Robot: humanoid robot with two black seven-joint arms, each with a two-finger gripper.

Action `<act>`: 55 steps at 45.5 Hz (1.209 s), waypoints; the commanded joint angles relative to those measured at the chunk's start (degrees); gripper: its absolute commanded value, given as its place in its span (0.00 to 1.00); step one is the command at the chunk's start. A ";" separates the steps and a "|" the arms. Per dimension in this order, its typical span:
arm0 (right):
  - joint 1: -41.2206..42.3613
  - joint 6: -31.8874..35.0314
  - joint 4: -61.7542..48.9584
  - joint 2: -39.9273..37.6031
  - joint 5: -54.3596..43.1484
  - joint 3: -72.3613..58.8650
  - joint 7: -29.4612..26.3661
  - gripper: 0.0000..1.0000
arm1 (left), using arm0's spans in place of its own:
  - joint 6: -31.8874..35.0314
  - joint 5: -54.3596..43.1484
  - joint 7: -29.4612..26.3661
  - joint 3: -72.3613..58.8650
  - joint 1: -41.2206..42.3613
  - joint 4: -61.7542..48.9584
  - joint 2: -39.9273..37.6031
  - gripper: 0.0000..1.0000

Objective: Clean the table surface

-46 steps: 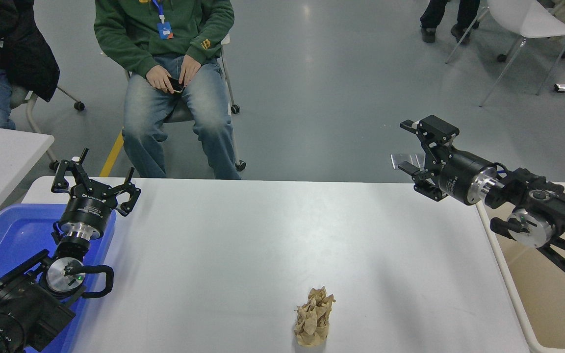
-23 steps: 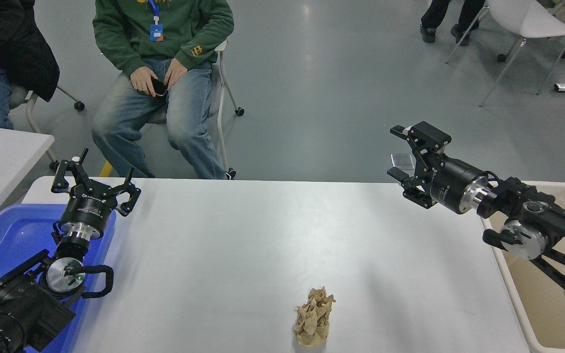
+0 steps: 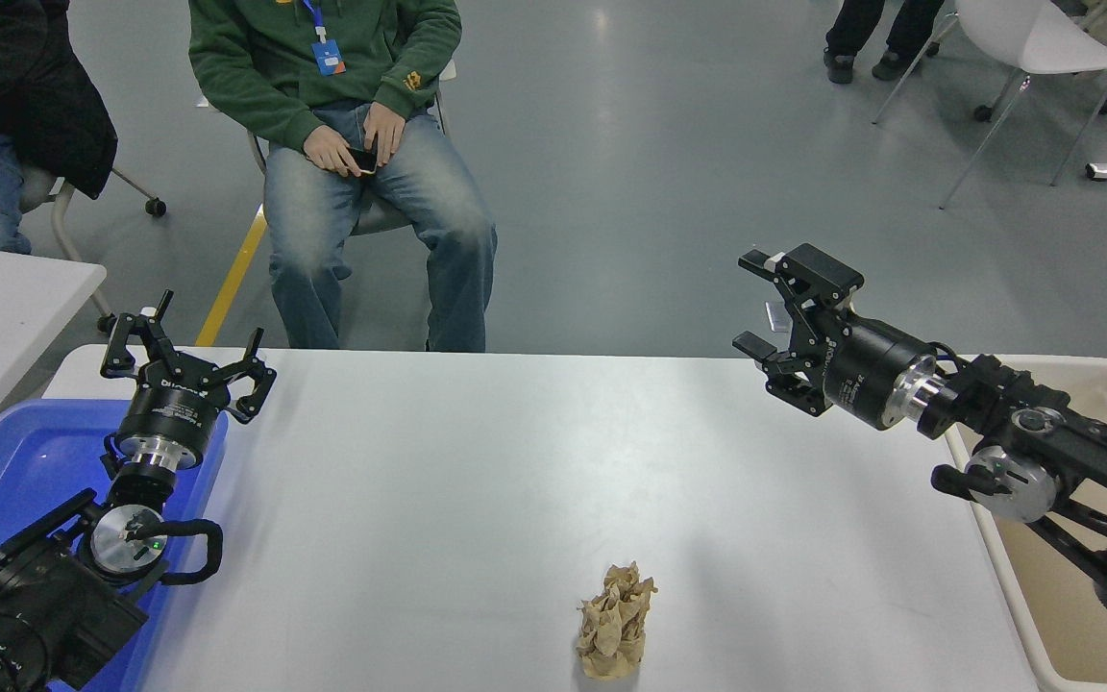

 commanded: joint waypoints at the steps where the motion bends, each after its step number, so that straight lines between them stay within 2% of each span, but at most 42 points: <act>1: -0.12 -0.02 -0.29 -0.11 -0.11 0.49 0.02 1.00 | 0.00 0.04 0.02 0.00 0.00 0.01 -0.02 1.00; 15: -1.43 0.15 1.11 -1.34 -0.54 0.14 -0.07 1.00 | 0.00 -0.04 0.03 0.00 0.00 0.01 0.07 1.00; 27: -1.70 0.15 1.11 -1.25 -10.47 -1.44 -0.24 1.00 | 0.00 -0.04 0.03 0.00 0.00 0.01 0.07 1.00; 33: -1.79 -0.02 0.41 -1.25 -11.27 -1.62 -0.68 1.00 | 0.00 0.05 0.03 0.00 0.00 -0.08 -0.02 1.00; 42: -1.87 -1.25 -3.19 1.64 -8.64 -0.74 -1.03 1.00 | 0.00 0.05 0.03 0.00 0.00 0.01 -0.02 1.00; 55: -1.70 -4.24 -15.40 10.61 3.14 4.26 -1.03 1.00 | 0.00 0.05 -0.06 0.00 0.00 0.01 -0.02 1.00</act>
